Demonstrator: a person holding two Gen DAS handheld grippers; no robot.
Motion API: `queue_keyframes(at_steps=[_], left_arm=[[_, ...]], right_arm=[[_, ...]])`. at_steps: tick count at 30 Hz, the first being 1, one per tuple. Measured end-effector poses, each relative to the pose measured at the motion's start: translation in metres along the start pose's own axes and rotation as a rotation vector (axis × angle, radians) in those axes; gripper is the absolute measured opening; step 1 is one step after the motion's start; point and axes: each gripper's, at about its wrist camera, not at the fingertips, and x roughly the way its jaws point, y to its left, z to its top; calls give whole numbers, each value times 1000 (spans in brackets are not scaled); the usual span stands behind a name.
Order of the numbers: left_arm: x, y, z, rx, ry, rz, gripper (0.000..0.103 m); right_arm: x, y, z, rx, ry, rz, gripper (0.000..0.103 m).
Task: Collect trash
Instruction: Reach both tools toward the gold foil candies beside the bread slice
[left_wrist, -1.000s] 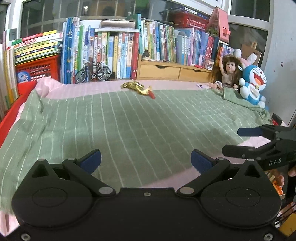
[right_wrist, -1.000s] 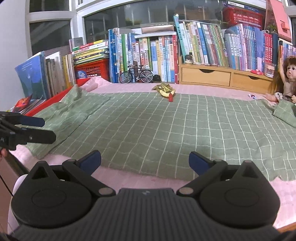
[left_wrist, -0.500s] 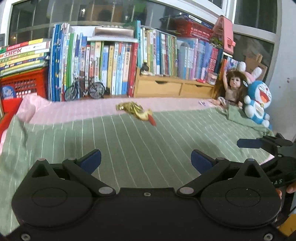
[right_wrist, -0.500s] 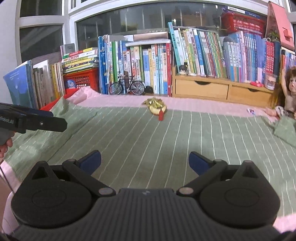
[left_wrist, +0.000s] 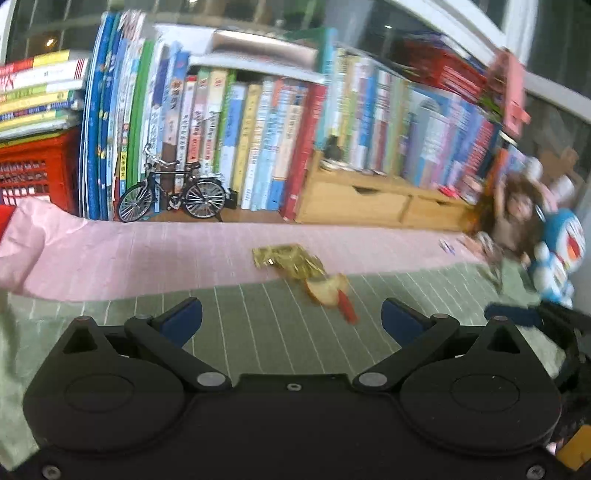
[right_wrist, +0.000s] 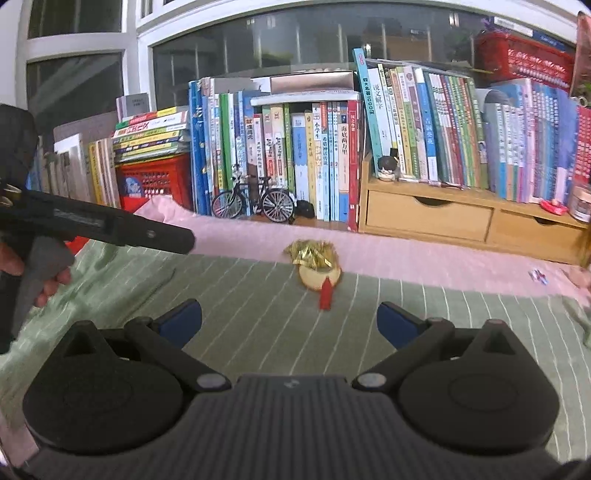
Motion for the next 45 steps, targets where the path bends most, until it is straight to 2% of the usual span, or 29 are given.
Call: queue_keyframes(at_steps=[6, 11, 15, 18, 20, 24, 27, 28, 29, 30, 31, 34, 36, 37, 38, 40, 42, 45], left_arm=[[76, 18, 41, -138, 39, -43, 103], [150, 19, 56, -162, 149, -56, 100], [192, 17, 57, -175, 210, -27, 93], [216, 17, 57, -184, 242, -4, 89], [229, 17, 55, -183, 260, 15, 73], [240, 17, 55, -176, 230, 19, 69], [242, 15, 56, -165, 207, 16, 53], [242, 15, 56, -165, 191, 9, 42], [241, 15, 56, -164, 178, 2, 15], [241, 15, 54, -167, 165, -1, 6], [241, 15, 52, -167, 150, 6, 4], [239, 18, 48, -167, 121, 6, 4], [235, 22, 44, -195, 92, -14, 9], [231, 25, 44, -206, 77, -21, 20], [231, 25, 44, -207, 72, -31, 38], [229, 26, 48, -199, 93, -71, 63], [220, 28, 52, -214, 61, -103, 66], [208, 34, 57, -236, 21, -102, 73]], right_arm=[[51, -19, 21, 38, 15, 39, 103], [96, -33, 20, 89, 47, 59, 103], [109, -40, 8, 118, 33, 93, 103], [116, -41, 3, 89, 71, 95, 103], [116, -40, 0, 82, 63, 72, 103], [120, -41, -1, 84, 72, 99, 103], [122, -38, -2, 68, 78, 97, 103], [122, -37, -2, 63, 80, 96, 103], [122, -36, -3, 58, 82, 95, 103], [122, -36, -3, 54, 84, 94, 103], [123, -36, -3, 50, 85, 91, 103], [123, -35, -2, 33, 86, 76, 103], [122, -35, -1, 12, 78, 61, 103], [121, -35, 1, 1, 74, 54, 103], [120, -36, 3, -11, 69, 45, 103], [121, -41, 10, -12, 57, 27, 103], [124, -47, 19, 11, 45, 18, 103], [137, -47, 35, 17, 34, 23, 103]])
